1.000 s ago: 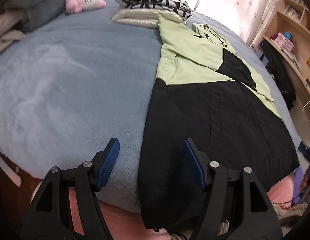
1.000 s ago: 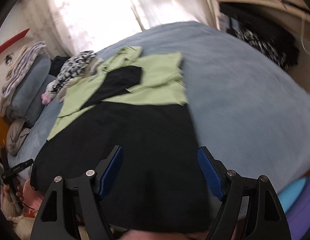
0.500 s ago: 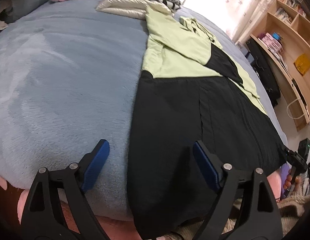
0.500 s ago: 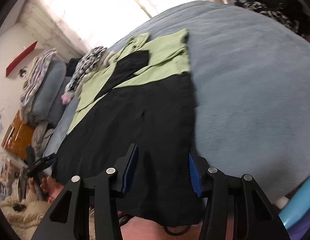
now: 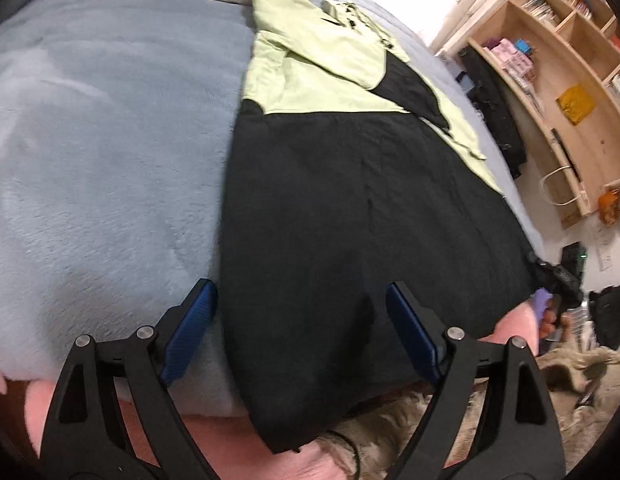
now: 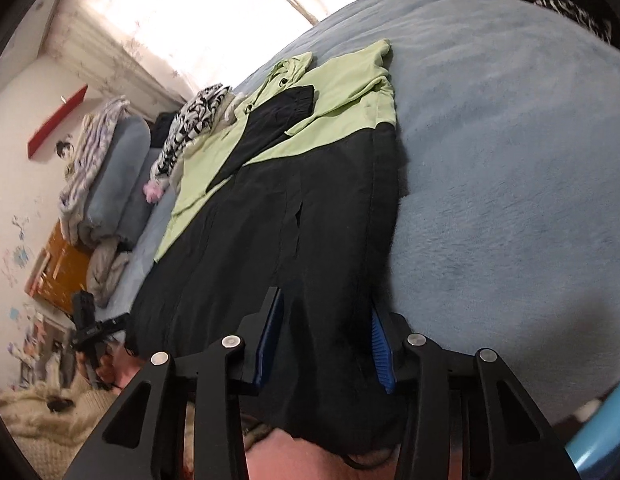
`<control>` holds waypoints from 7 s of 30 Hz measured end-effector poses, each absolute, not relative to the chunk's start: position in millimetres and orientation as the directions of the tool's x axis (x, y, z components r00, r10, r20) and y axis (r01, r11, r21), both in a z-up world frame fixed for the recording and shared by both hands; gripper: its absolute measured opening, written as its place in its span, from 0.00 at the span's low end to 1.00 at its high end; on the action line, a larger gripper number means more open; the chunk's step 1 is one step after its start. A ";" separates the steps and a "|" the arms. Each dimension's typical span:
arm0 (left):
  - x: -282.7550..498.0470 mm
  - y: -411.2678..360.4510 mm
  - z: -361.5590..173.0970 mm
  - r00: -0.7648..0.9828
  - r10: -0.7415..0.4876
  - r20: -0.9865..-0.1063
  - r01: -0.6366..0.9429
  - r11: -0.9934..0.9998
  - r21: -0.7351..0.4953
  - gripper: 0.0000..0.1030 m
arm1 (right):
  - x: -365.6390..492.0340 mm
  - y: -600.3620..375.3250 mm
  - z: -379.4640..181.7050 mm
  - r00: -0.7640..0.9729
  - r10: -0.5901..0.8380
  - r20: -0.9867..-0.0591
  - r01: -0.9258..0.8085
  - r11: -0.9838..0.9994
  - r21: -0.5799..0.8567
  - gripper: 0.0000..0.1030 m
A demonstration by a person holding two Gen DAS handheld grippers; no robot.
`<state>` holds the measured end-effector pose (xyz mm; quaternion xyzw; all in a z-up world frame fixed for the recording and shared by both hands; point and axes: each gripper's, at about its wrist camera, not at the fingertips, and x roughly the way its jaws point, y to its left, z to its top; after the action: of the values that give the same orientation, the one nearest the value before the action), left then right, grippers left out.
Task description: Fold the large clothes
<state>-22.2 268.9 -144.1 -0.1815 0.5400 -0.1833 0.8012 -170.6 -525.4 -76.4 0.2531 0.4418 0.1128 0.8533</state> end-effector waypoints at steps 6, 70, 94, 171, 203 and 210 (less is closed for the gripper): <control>-14.0 257.9 -147.9 0.334 -0.543 -0.770 0.131 0.836 -0.533 0.81 | -161.1 -511.0 -82.2 0.588 0.430 -0.685 0.022 0.838 0.544 0.40; 270.8 303.0 -74.7 0.708 -0.470 -0.527 -0.288 0.490 -0.823 0.52 | 143.9 -578.4 18.1 0.723 0.369 -0.585 0.371 0.507 0.778 0.78; 218.4 172.6 -140.5 0.445 -0.123 -0.887 0.521 0.842 0.144 0.53 | 129.4 -519.7 -17.4 0.552 0.122 -0.825 0.034 0.985 0.169 0.80; 351.1 191.2 -111.6 0.639 0.033 -0.768 -0.071 0.997 -0.016 0.03 | 197.9 -500.2 32.7 0.783 -0.097 -0.615 0.146 0.989 0.031 0.07; 353.9 180.0 -142.6 0.645 0.139 -0.751 -0.181 0.983 0.027 0.27 | 241.1 -496.6 -39.3 0.629 -0.279 -0.726 0.301 0.948 -0.105 0.49; 288.7 145.9 -120.8 0.628 0.035 -0.777 -0.106 0.994 -0.041 0.27 | 192.2 -441.2 -11.3 0.683 -0.135 -0.718 0.221 0.975 0.027 0.52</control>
<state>288.7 145.9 -120.8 -0.0413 0.4295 0.0390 0.9013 192.2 -441.2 -11.3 0.0557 0.3859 -0.0970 0.9157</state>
